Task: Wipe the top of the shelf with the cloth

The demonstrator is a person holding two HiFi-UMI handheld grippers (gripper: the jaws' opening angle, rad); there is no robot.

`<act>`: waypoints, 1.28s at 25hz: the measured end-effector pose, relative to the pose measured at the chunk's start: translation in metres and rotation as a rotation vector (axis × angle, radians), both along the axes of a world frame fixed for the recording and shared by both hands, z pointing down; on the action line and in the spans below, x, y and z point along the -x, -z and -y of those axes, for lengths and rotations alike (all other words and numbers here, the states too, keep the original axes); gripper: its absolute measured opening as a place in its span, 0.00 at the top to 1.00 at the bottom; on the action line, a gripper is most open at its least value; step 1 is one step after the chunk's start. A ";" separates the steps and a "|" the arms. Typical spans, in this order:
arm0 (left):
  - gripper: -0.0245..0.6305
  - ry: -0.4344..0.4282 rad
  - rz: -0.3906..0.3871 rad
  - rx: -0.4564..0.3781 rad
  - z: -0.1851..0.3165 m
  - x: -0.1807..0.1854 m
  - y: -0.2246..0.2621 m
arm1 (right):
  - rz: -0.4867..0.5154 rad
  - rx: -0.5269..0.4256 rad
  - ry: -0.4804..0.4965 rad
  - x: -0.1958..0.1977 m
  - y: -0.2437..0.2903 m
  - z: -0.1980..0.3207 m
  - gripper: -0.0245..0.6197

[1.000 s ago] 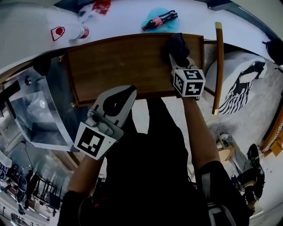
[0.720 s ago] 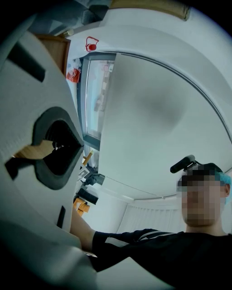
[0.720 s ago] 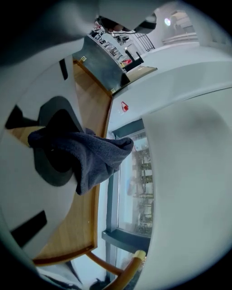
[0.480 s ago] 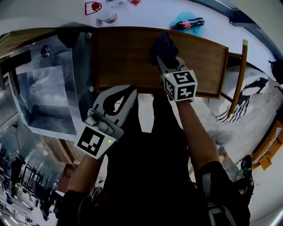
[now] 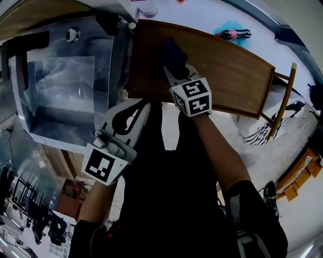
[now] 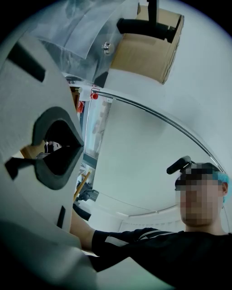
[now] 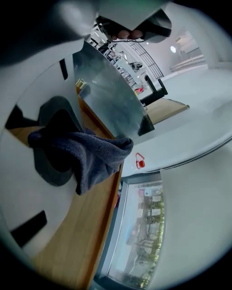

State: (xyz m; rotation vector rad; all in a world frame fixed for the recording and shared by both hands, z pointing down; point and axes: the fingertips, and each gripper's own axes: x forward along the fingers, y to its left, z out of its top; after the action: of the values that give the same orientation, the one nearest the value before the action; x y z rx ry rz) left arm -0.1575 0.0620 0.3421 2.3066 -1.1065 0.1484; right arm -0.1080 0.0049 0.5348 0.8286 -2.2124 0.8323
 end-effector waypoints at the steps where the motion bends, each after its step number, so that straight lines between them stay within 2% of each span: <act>1: 0.93 0.008 0.000 0.001 -0.002 0.007 -0.001 | 0.002 0.002 0.007 0.008 -0.001 -0.001 0.88; 8: 0.93 0.050 -0.009 -0.001 -0.012 0.038 -0.003 | 0.003 0.014 0.053 0.050 -0.011 -0.007 0.88; 15: 0.93 0.055 -0.014 0.007 -0.018 0.044 -0.006 | -0.019 0.027 0.058 0.058 -0.022 -0.007 0.88; 23: 0.93 0.039 -0.013 0.010 -0.015 0.029 -0.006 | -0.013 0.025 0.040 0.044 -0.023 -0.007 0.88; 32: 0.93 -0.017 -0.013 0.015 -0.008 -0.004 -0.007 | -0.012 0.036 -0.003 0.012 -0.025 -0.004 0.88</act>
State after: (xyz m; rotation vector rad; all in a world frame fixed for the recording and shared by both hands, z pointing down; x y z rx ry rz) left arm -0.1536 0.0705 0.3487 2.3008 -1.0762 0.1469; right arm -0.1203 0.0090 0.5601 0.8179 -2.1797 0.8643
